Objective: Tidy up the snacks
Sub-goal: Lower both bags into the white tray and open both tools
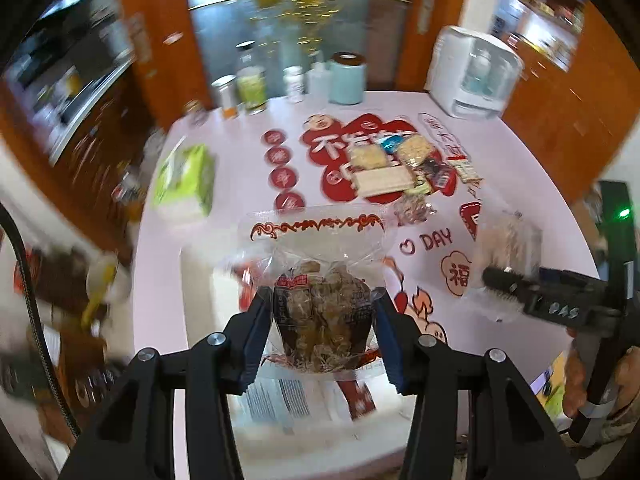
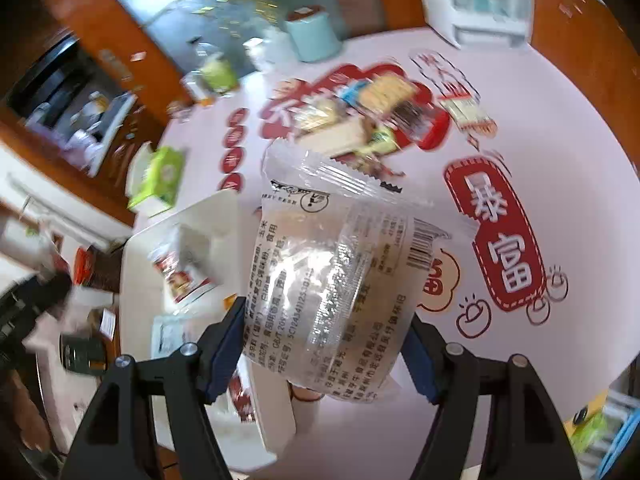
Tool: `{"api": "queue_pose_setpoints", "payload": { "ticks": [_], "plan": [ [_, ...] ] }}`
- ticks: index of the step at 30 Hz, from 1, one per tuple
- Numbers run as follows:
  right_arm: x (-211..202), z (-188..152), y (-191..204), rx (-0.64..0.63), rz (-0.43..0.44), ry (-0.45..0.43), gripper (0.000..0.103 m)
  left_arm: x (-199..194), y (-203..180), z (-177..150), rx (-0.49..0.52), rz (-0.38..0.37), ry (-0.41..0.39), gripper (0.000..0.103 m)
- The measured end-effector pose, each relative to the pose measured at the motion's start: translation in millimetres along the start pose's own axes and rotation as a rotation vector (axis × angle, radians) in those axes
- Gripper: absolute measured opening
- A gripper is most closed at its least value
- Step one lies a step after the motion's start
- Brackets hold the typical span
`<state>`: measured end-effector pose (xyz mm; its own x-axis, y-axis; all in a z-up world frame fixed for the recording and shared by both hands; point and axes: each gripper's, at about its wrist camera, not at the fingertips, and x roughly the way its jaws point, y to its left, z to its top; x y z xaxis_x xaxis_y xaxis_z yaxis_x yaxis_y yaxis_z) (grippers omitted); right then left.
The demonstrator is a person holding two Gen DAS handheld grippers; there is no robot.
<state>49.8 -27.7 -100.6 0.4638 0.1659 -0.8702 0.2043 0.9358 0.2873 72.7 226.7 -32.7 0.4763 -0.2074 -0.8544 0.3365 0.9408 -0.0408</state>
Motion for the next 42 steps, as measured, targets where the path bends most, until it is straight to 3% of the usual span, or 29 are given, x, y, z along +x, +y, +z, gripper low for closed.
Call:
{"api": "queue_pose_setpoints", "payload": {
  "ticks": [5,12,30,32,34,36,42],
  "plan": [
    [-20,-10,17,-0.098,0.072,-0.016,0.071,-13,6,-46,-0.137,0.058,0.002,0.049],
    [-32,-23,56,-0.246,0.157,-0.012,0.071,-16,1,-80,-0.167,0.134,0.015,0.049],
    [-11,-8,143,-0.419,0.192,0.001,0.074,-6,29,-76,-0.235,0.103,0.001,0.053],
    [-7,-6,149,-0.425,0.189,0.007,0.075,-5,32,-73,-0.232,0.102,-0.008,0.059],
    [1,-3,154,-0.422,0.179,0.035,0.080,-5,35,-71,-0.227,0.099,-0.021,0.082],
    [8,-1,156,-0.402,0.183,0.052,0.083,-8,36,-69,-0.216,0.091,-0.047,0.089],
    [19,5,160,-0.355,0.189,0.037,0.084,0,39,-59,-0.162,0.038,-0.054,0.091]
  ]
}}
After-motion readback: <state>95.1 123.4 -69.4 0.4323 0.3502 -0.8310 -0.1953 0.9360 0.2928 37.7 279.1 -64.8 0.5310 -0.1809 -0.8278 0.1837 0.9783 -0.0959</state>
